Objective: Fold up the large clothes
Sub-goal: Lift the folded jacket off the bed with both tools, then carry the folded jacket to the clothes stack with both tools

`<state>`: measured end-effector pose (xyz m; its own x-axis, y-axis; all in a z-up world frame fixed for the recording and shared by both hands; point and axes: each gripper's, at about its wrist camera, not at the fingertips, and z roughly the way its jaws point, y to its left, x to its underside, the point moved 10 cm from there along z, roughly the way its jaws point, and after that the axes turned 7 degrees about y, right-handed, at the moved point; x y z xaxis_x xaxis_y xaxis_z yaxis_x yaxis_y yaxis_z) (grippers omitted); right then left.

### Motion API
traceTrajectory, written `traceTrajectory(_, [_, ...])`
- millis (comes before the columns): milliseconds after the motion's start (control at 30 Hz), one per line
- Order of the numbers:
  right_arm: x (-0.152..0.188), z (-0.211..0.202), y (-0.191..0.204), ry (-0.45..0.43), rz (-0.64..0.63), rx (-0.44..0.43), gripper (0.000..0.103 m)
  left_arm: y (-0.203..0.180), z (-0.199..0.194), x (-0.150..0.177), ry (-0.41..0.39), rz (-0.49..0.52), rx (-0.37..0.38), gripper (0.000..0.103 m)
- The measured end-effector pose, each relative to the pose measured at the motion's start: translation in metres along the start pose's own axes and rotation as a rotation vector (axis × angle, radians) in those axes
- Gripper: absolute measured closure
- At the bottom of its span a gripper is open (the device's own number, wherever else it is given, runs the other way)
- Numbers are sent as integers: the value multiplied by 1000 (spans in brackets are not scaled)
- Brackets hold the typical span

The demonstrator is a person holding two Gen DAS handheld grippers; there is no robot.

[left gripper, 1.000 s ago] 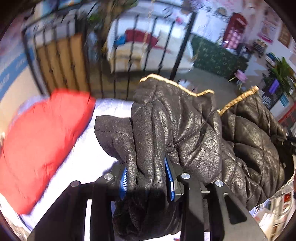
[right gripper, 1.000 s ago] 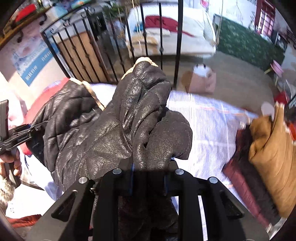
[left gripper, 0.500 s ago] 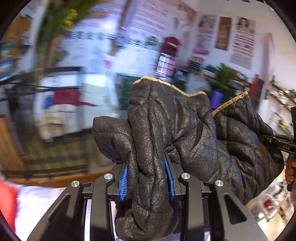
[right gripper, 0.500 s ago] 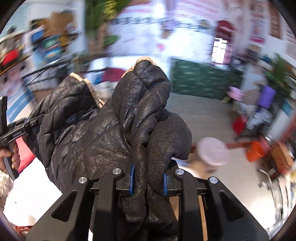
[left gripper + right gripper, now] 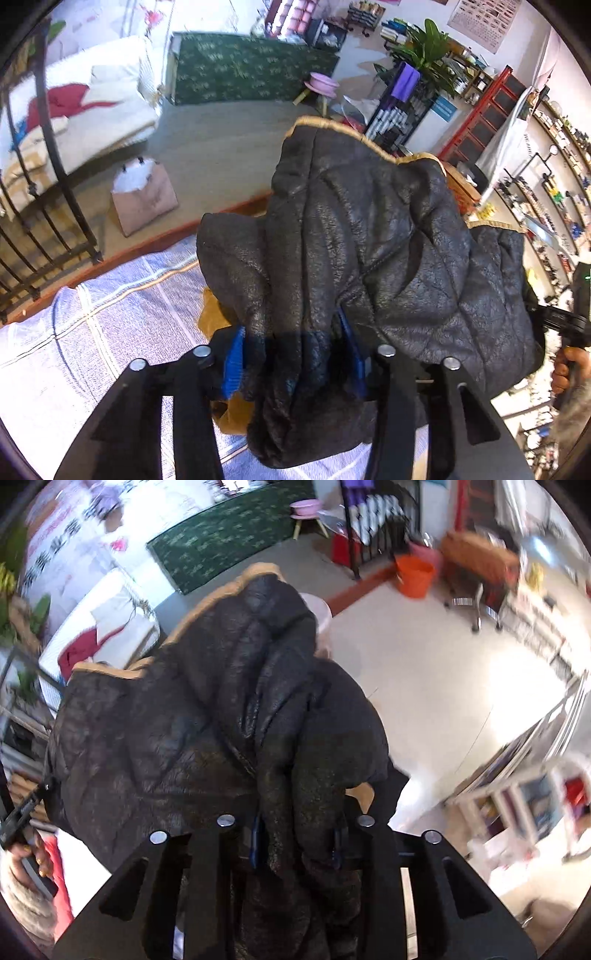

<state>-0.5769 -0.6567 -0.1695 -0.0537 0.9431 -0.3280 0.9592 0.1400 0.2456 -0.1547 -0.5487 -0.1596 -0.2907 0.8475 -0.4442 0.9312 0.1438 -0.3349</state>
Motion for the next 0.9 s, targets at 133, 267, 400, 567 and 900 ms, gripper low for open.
traceTrajectory(133, [-3, 6, -1, -8, -39, 39, 67, 12, 10, -8, 37, -17, 2, 35])
traceTrajectory(267, [-4, 22, -8, 19, 15, 46, 62, 15, 28, -5, 45, -23, -28, 12])
traceTrajectory(400, [-5, 36, -20, 31, 32, 108, 46, 18, 32, -8, 28, -32, -24, 4])
traceTrajectory(567, [-15, 7, -25, -41, 114, 97, 22, 8, -6, -21, -49, 59, -100, 5])
traceTrajectory(900, [-43, -85, 46, -227, -91, 116, 21, -54, -78, -58, -234, 274, -193, 6])
